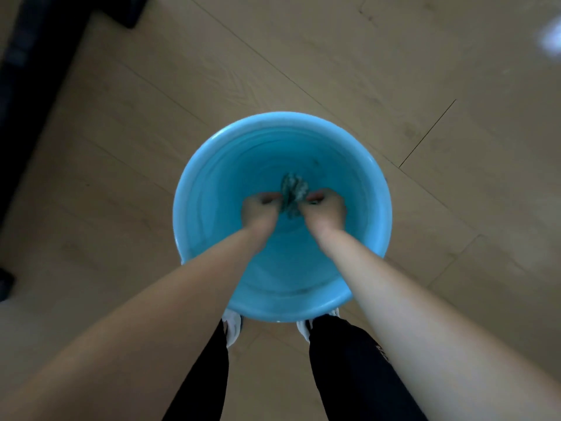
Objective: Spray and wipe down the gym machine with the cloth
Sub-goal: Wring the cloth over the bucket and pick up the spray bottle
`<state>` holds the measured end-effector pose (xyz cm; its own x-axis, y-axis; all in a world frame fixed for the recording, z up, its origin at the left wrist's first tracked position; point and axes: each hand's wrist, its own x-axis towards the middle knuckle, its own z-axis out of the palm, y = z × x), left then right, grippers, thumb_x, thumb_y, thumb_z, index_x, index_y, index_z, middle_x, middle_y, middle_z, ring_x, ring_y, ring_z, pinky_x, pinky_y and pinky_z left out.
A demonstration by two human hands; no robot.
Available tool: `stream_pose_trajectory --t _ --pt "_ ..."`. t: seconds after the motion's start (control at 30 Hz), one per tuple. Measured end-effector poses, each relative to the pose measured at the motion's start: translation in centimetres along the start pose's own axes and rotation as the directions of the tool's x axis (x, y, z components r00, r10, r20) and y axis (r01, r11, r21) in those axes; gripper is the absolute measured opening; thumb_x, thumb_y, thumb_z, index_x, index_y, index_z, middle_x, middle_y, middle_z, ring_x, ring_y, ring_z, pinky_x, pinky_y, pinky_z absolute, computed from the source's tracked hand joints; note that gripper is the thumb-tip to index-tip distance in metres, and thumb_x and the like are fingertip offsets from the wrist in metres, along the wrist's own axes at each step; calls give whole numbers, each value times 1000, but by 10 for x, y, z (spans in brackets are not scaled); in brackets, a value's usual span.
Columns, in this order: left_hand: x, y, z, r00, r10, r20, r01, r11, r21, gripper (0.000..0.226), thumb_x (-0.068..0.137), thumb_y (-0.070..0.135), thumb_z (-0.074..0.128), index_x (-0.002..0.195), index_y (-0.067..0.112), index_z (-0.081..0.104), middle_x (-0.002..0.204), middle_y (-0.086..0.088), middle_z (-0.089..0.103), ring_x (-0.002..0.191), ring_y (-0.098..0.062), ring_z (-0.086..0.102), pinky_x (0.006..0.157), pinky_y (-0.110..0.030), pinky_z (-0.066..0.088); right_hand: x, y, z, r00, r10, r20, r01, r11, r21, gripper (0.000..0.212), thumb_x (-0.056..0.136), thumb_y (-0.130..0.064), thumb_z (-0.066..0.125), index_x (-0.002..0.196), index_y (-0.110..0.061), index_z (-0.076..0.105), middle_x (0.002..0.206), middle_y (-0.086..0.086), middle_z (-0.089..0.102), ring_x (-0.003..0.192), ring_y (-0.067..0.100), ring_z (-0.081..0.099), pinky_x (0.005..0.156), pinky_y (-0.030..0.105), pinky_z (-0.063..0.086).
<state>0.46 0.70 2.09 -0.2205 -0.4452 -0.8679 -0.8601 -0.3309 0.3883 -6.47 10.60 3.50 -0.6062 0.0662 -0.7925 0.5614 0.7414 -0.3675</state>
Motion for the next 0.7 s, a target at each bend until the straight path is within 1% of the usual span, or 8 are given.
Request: stream_pose_trajectory --t 0.1,0.2,0.3,0.37,0.43,0.5,0.57,0.7 --pt "-65 8 -35 996 -87 36 91 988 -128 38 84 6 71 121 7 69 104 -13 73 85 -19 65 82 -32 53 -66 -20 -30 994 5 108 -26 980 197 19 81 -8 73 93 -20 64 88 3 67 79 24 64 71 34 52" --pt "-142 30 -75 994 -5 114 17 995 -99 46 90 -3 67 131 17 60 123 -7 63 91 -14 64 76 -21 54 -133 -45 -73 973 -35 227 -30 961 276 19 76 -17 63 94 -22 66 98 7 71 85 24 68 80 48 60" --pt "-225 63 -117 961 155 228 -155 988 -20 70 90 -1 72 147 30 48 144 1 48 118 -15 57 94 -27 53 -200 -74 -119 933 -48 357 -58 958 281 14 88 0 53 92 5 65 87 14 66 83 28 64 85 61 59" --pt "-279 84 -142 927 190 323 -209 977 25 81 89 5 76 150 44 40 152 6 42 131 -15 50 106 -36 47 -247 -99 -149 891 -89 444 -37 963 266 16 94 4 49 99 12 62 90 17 66 85 29 67 88 60 60" --pt "-331 103 -161 899 234 370 -250 968 -7 79 85 11 77 147 46 44 148 3 52 128 -20 57 104 -40 51 -297 -131 -179 841 -163 517 24 964 265 18 96 5 50 101 4 67 91 11 71 88 25 71 87 51 63" --pt "-381 121 -178 903 297 311 -300 953 -37 60 86 4 70 140 25 57 126 -11 69 112 -27 69 96 -38 56 -344 -161 -203 803 -229 550 105 963 248 23 96 6 54 98 -9 70 91 5 74 88 22 73 85 44 63" --pt "-426 135 -196 924 333 190 -321 942 -94 45 88 -9 59 128 10 66 110 -13 75 97 -21 72 87 -31 57 -383 -185 -223 786 -315 532 225 947 228 25 95 7 57 96 -16 68 93 4 73 89 21 72 81 39 64" --pt "-508 156 -236 942 335 -17 -328 911 -249 37 90 -3 50 110 15 76 101 -8 77 89 -13 69 85 -33 57 -450 -222 -245 741 -496 452 496 859 130 30 93 6 62 99 -22 58 100 7 67 82 22 68 63 25 59"
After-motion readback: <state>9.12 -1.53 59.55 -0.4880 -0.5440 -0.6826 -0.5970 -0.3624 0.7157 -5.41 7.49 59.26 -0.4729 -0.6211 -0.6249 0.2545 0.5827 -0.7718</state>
